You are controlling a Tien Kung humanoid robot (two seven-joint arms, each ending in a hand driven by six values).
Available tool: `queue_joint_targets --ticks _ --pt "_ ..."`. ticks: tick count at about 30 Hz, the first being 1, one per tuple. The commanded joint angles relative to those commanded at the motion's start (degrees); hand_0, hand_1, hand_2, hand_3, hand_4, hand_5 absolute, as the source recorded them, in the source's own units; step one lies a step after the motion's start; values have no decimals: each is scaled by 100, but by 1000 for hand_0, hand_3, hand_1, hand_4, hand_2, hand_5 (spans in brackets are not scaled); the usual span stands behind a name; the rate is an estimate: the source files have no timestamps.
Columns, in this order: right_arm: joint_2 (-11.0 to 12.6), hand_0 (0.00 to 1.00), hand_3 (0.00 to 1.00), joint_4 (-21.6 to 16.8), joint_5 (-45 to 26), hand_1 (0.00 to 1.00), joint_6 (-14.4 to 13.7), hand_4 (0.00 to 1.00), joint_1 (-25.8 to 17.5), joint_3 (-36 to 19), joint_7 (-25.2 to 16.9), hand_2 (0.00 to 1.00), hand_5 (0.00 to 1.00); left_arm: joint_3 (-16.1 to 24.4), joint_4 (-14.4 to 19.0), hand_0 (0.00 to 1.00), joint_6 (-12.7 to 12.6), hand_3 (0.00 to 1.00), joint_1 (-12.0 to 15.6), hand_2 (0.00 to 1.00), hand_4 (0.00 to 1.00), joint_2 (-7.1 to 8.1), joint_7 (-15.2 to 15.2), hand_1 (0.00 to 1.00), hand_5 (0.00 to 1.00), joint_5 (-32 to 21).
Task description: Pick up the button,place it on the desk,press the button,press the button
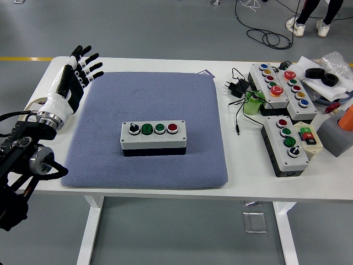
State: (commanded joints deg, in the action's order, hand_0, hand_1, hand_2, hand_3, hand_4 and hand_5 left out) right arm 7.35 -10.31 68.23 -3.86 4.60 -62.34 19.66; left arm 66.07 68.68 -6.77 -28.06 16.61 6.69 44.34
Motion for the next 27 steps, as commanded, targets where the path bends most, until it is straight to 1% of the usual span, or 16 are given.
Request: queue_joint_targets --ticks 9,10,13,27 --pt "-3 667 602 0 -27 659 -1 381 -7 19 4 720 233 39 -29 810 45 935 54 918 646 63 -46 841 998 117" --pt "-3 667 602 0 -27 659 0 381 -7 20 4 721 234 41 -29 797 48 924 56 906 645 66 -49 833 998 125" --pt "-7 667 602 0 -55 659 0 381 -7 53 4 721 234 36 -36 797 79 924 81 906 645 102 -42 833 998 162" --pt "-3 668 602 0 -31 659 7 381 -60 68 6 721 235 -3 -91 791 77 923 140 908 645 84 -65 832 998 196"
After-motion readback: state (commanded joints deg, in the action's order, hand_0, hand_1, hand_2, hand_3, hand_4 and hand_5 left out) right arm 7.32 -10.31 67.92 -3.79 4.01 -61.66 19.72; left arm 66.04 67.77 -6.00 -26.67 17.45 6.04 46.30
